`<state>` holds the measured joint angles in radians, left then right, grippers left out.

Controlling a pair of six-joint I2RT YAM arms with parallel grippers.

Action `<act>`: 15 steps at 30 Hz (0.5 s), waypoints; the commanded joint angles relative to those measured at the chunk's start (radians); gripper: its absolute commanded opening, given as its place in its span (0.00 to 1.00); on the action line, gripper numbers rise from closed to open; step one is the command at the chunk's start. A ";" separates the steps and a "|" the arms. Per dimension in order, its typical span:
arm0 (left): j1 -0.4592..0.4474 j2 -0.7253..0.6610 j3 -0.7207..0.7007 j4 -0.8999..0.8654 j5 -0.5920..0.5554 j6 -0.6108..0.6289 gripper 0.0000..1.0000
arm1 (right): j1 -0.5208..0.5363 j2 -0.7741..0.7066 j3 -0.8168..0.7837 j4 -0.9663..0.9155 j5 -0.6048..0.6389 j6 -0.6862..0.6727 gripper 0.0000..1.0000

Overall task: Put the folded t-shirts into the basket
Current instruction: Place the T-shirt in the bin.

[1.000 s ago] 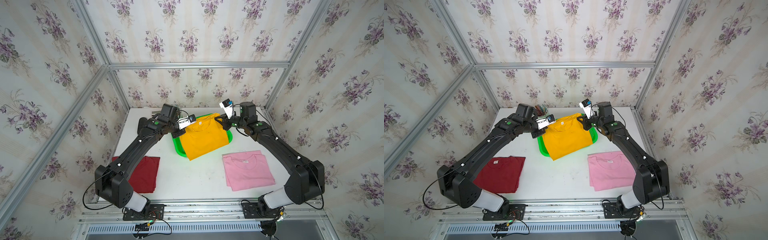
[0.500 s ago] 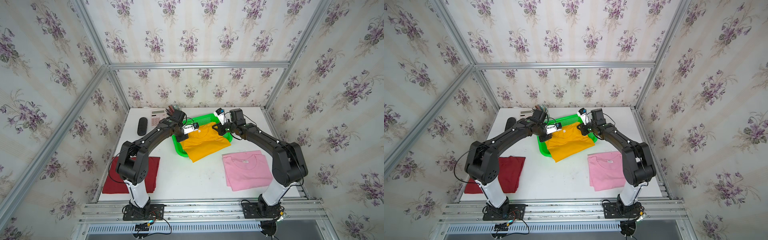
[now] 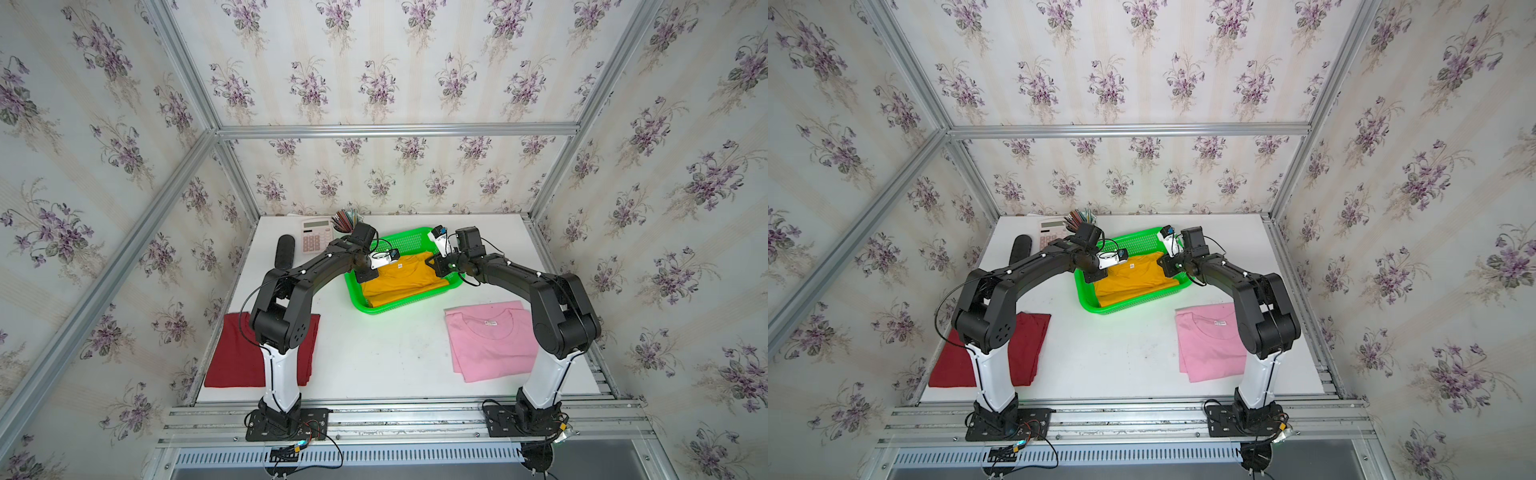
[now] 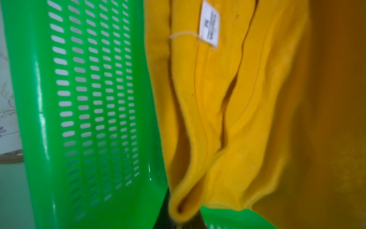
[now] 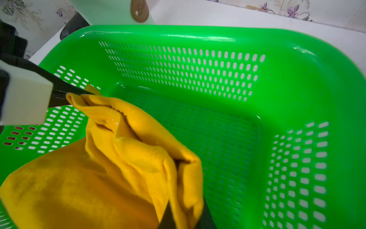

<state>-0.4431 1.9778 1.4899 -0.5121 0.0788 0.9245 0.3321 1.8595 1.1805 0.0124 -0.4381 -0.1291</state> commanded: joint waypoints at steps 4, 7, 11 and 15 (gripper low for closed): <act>-0.002 -0.021 0.017 0.037 -0.033 -0.044 0.90 | -0.005 0.006 0.001 0.096 0.003 0.056 0.23; -0.003 -0.064 0.018 0.030 -0.028 -0.074 0.99 | -0.006 -0.013 -0.001 0.125 0.037 0.085 0.31; -0.012 -0.188 -0.024 0.070 -0.038 -0.143 0.99 | -0.005 -0.069 -0.010 0.146 0.086 0.112 0.44; -0.031 -0.354 -0.072 0.107 -0.037 -0.263 0.99 | -0.005 -0.175 -0.023 0.143 0.204 0.163 0.48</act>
<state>-0.4675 1.6962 1.4425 -0.4606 0.0422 0.7719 0.3271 1.7332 1.1595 0.1223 -0.3389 -0.0216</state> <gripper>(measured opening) 0.996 0.473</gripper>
